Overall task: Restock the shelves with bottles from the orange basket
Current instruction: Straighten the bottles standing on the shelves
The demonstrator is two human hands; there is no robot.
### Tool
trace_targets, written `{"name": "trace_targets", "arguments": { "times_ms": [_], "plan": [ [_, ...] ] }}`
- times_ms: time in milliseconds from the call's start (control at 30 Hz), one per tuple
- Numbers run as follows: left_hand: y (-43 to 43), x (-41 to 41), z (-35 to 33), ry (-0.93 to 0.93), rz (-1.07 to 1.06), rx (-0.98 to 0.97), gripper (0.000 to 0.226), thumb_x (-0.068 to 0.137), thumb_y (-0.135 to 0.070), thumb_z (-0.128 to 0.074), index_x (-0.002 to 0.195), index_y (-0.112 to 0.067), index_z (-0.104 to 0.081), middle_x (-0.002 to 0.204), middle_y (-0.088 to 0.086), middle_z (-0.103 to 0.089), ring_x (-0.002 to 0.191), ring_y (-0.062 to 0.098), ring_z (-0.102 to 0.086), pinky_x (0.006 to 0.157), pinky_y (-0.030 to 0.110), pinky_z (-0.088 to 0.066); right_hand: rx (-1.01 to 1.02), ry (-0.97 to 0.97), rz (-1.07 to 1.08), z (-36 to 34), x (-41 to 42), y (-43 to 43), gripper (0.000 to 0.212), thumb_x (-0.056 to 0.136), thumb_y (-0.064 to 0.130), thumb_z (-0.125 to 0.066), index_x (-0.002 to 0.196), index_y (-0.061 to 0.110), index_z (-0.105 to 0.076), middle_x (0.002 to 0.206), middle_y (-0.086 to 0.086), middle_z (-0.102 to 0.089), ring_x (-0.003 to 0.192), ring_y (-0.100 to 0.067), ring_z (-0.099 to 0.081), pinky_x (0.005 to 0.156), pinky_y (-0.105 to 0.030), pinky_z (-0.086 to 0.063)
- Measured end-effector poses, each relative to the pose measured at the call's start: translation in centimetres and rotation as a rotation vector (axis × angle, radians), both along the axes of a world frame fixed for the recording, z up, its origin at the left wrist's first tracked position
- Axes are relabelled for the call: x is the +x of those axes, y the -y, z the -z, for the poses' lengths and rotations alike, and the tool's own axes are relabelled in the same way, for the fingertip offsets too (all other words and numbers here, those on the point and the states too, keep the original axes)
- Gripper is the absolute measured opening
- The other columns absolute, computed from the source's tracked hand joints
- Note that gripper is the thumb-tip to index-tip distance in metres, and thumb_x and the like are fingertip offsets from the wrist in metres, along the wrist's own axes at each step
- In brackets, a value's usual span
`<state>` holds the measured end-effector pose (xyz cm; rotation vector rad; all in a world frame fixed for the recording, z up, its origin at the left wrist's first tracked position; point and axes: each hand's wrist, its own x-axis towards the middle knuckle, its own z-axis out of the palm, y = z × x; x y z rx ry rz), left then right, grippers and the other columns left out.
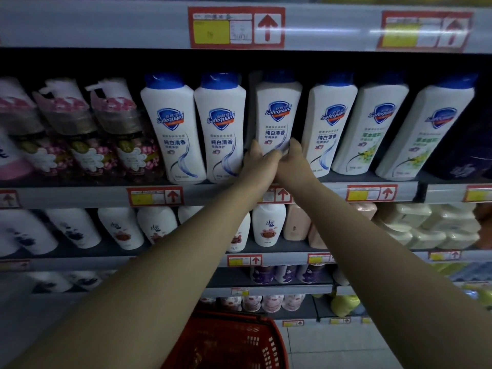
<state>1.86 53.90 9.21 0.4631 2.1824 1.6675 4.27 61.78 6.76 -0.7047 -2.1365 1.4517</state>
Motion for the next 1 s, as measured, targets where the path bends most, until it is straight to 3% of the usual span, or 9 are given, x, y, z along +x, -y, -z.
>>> {"name": "trace_targets", "arguments": {
  "times_ms": [67,200,367,500,667,733,867,1000],
  "plan": [
    [-0.1,0.1,0.1,-0.004,-0.015,0.008,0.07,0.066,-0.036,-0.046,0.133,-0.017,-0.046,0.131,0.009,-0.053,0.12,0.028,-0.049,0.105,0.045,-0.039,0.011,-0.018,-0.002,0.5,0.1,0.2,0.032,0.086,0.014,-0.059,0.113,0.014,-0.041,0.118,-0.007,-0.058,0.1,-0.018,-0.059,0.063,-0.012,-0.046],
    [-0.1,0.7,0.5,0.004,-0.043,-0.025,0.074,0.064,-0.037,-0.044,0.134,-0.015,-0.044,0.132,0.01,-0.053,0.121,0.03,-0.049,0.103,0.049,-0.041,0.019,-0.051,0.013,1.4,0.4,0.7,0.04,0.082,0.017,-0.063,0.117,0.012,-0.045,0.12,-0.013,-0.056,0.111,-0.025,-0.056,0.086,-0.037,-0.051],
    [0.7,1.3,0.4,-0.026,-0.029,-0.027,0.048,0.086,-0.019,-0.049,0.133,-0.01,-0.044,0.134,0.012,-0.051,0.123,0.028,-0.046,0.104,0.04,-0.038,0.029,-0.069,0.02,1.5,0.9,1.5,0.037,0.08,0.017,-0.064,0.112,0.01,-0.045,0.12,-0.016,-0.055,0.108,-0.026,-0.057,0.088,-0.039,-0.051],
    [1.3,1.6,0.6,-0.038,-0.032,0.004,0.054,0.082,-0.022,-0.048,0.134,-0.009,-0.041,0.139,0.014,-0.045,0.125,0.028,-0.045,0.106,0.042,-0.038,0.02,-0.061,-0.005,1.8,1.2,2.4,0.057,0.078,0.024,-0.068,0.126,0.011,-0.039,0.128,-0.015,-0.051,0.112,-0.024,-0.057,0.093,-0.043,-0.052],
    [1.9,2.0,0.8,-0.056,-0.025,-0.034,0.053,0.094,-0.021,-0.043,0.144,-0.011,-0.029,0.149,0.014,-0.024,0.137,0.028,-0.03,0.112,0.043,-0.031,-0.042,-0.073,-0.014,1.8,1.5,3.2,0.083,0.059,0.052,-0.061,0.127,0.009,-0.037,0.131,-0.014,-0.05,0.117,-0.026,-0.055,0.096,-0.044,-0.051],
    [2.1,2.1,0.7,-0.074,-0.019,-0.046,0.052,0.095,-0.023,-0.042,0.145,-0.013,-0.029,0.151,0.013,-0.022,0.139,0.028,-0.026,0.113,0.043,-0.029,-0.052,-0.063,-0.009,1.7,1.5,3.4,0.08,0.059,0.051,-0.06,0.123,0.009,-0.038,0.131,-0.014,-0.05,0.116,-0.026,-0.056,0.095,-0.042,-0.051],
    [2.8,2.8,0.4,-0.185,-0.077,-0.034,0.052,0.096,-0.018,-0.042,0.146,-0.014,-0.029,0.153,0.009,-0.019,0.146,0.024,-0.013,0.117,0.035,-0.02,-0.052,-0.038,-0.006,2.0,1.6,3.8,0.044,0.07,0.034,-0.062,0.102,0.014,-0.039,0.128,-0.016,-0.049,0.114,-0.03,-0.055,0.093,-0.046,-0.051],
    [3.5,2.7,0.9,-0.247,0.032,-0.046,0.041,0.099,-0.017,-0.038,0.14,-0.015,-0.038,0.144,0.01,-0.032,0.135,0.021,-0.035,0.106,0.027,-0.029,-0.043,0.006,0.009,1.7,2.1,4.6,0.054,0.071,0.04,-0.054,0.115,0.011,-0.041,0.128,-0.018,-0.051,0.114,-0.03,-0.055,0.086,-0.038,-0.051]
  ]
}}
